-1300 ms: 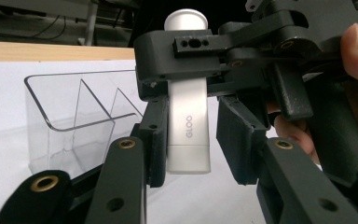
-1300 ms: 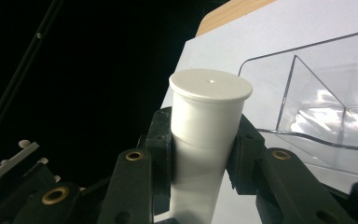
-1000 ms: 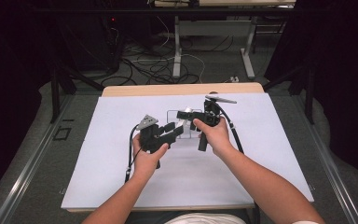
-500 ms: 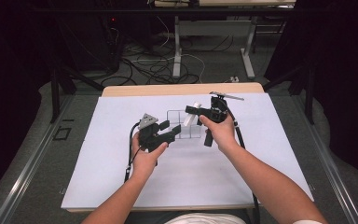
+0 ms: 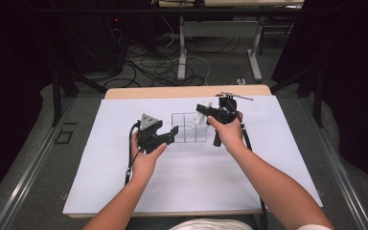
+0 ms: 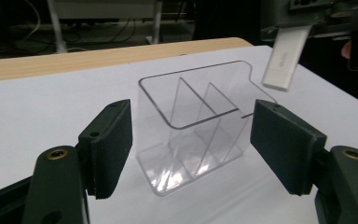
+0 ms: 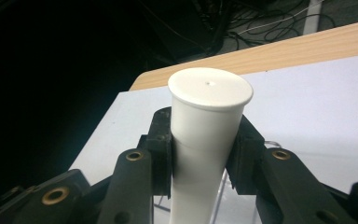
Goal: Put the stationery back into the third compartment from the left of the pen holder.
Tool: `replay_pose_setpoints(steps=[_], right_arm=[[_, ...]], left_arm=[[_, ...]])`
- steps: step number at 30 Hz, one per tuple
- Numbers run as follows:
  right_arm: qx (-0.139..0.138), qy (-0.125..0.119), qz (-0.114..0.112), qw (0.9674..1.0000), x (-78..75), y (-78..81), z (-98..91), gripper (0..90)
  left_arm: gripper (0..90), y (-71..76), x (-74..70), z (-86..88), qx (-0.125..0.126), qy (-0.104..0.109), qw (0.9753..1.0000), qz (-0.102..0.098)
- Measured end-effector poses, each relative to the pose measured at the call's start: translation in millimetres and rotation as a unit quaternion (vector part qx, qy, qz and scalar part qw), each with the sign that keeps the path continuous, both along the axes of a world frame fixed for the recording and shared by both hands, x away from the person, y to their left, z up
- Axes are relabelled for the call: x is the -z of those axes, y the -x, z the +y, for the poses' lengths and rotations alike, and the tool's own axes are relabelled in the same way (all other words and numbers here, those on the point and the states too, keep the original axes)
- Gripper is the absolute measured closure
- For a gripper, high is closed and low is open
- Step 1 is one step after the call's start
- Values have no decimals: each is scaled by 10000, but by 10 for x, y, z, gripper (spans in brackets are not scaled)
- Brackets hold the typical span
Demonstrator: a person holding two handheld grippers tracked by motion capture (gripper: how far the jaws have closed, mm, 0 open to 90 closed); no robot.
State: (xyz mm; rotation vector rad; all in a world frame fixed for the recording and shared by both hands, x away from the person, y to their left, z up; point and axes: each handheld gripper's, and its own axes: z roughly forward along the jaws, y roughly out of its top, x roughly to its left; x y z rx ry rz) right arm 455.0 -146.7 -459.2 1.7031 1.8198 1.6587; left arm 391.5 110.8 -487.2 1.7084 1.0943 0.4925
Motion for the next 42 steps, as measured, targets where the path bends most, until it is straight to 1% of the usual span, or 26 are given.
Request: replay_pose_setpoints(steps=[1,2,3,4,6,8,10,11,12,14,19,23,24,25,27,28,29,31,33,35,37,38,39,42], right_arm=[[34,14,5,10000,1,-4,-1,664],[54,50,-29,10000,4,-9,-6,664],[76,113,-115,9998,11,-19,-9,663],[90,150,-118,9998,8,-18,-9,663],[145,248,-219,9993,10,-23,0,663],[172,307,-258,9990,12,-25,12,663],[121,361,-290,9989,17,-24,16,663],[151,409,-373,9984,25,-28,31,663],[123,482,-384,9980,25,-23,39,663],[71,632,-445,9970,32,-15,64,663],[-5,936,-607,9938,57,1,137,663],[-31,1191,-745,9901,86,0,183,663],[-57,1229,-730,9897,90,2,190,663],[-61,1287,-763,9887,100,-1,195,663],[-49,1329,-787,9880,113,2,212,663],[-74,1363,-795,9874,121,0,215,663],[-94,1437,-827,9861,131,-2,213,663],[-94,1509,-859,9848,146,-4,222,663],[-74,1558,-876,9839,161,-8,231,663],[-92,1622,-893,9827,170,-8,236,663],[-96,1716,-950,9805,181,-14,242,663],[-91,1701,-930,9810,185,-13,251,662],[-106,1720,-924,9807,190,-14,252,662],[-113,1813,-915,9791,205,-14,265,662]], left_arm=[[301,2,2,8,-69,5,10000,9],[301,-1,4,20,-76,22,10000,14],[302,-7,8,24,-93,53,9999,30],[301,-7,8,31,-94,91,9998,118],[302,-14,13,40,-100,112,9997,177],[298,-18,21,42,-150,102,9997,186],[271,-25,28,54,-161,63,9997,199],[255,-28,34,48,-196,98,9995,214],[235,-31,37,49,-217,67,9995,206],[213,-33,40,52,-235,-21,9995,190],[166,-40,49,50,-272,-143,9995,104],[157,-46,55,55,-282,-184,9994,101],[154,-48,58,56,-292,-181,9993,114],[147,-50,58,59,-310,-193,9993,129],[132,-57,64,65,-341,-155,9992,162],[123,-64,65,75,-332,-177,9991,180],[111,-67,68,81,-366,-165,9989,221],[79,-76,71,101,-435,-175,9986,249],[50,-82,75,111,-519,-85,9983,258],[43,-86,76,125,-543,-59,9981,270],[27,-96,80,135,-549,-50,9981,262],[17,-98,83,138,-564,-41,9980,276],[6,-102,85,145,-570,-74,9980,271],[5,-107,92,147,-600,-34,9978,289]])
